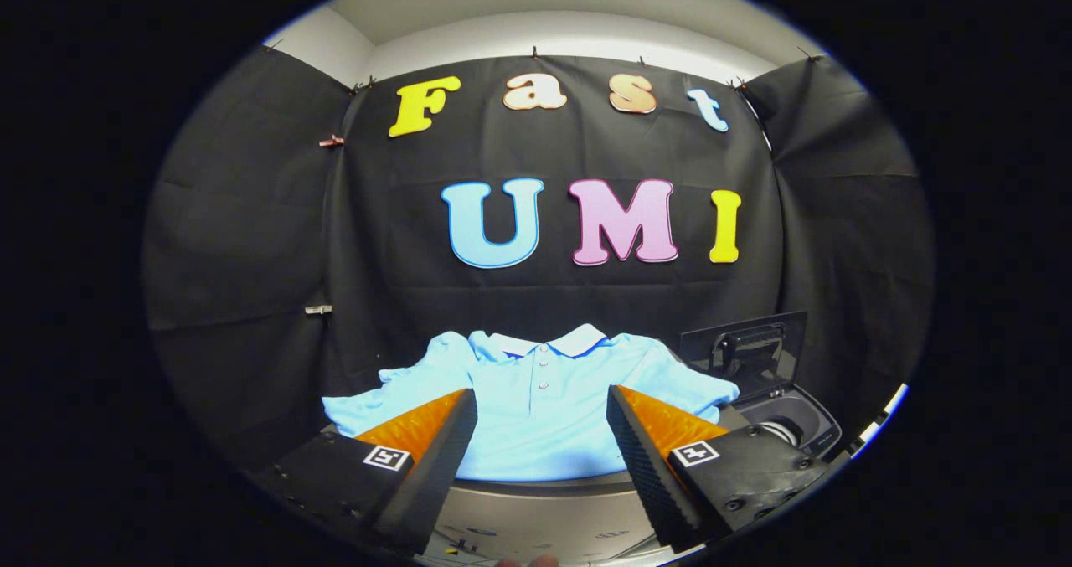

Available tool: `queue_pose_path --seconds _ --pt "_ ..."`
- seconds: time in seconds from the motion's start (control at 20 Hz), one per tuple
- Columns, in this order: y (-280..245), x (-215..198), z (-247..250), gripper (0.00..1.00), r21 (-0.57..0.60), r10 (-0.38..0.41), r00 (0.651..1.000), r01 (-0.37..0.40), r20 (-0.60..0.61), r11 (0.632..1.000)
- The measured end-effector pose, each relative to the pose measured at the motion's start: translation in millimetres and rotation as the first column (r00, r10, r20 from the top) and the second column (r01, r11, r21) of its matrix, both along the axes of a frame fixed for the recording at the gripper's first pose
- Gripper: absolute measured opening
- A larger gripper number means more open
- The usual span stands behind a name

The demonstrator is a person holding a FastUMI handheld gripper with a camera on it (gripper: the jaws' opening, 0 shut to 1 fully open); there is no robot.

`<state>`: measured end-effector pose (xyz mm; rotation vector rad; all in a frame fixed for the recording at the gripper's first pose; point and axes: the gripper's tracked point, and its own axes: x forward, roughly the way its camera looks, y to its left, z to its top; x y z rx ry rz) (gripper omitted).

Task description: Put the clothes into the washing machine and then close the washing machine lid.

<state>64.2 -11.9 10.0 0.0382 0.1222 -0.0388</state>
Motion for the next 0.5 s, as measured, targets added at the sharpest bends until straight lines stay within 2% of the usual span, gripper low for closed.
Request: queue_pose_path --seconds 0.25,0.5 --pt "-5.2 46.8 -3.9 0.98 -0.056 -0.013 0.991 0.006 -0.132 0.998" --pt "-11.9 92.4 -20.1 0.98 -0.055 -0.035 0.957 0.021 -0.287 0.998"
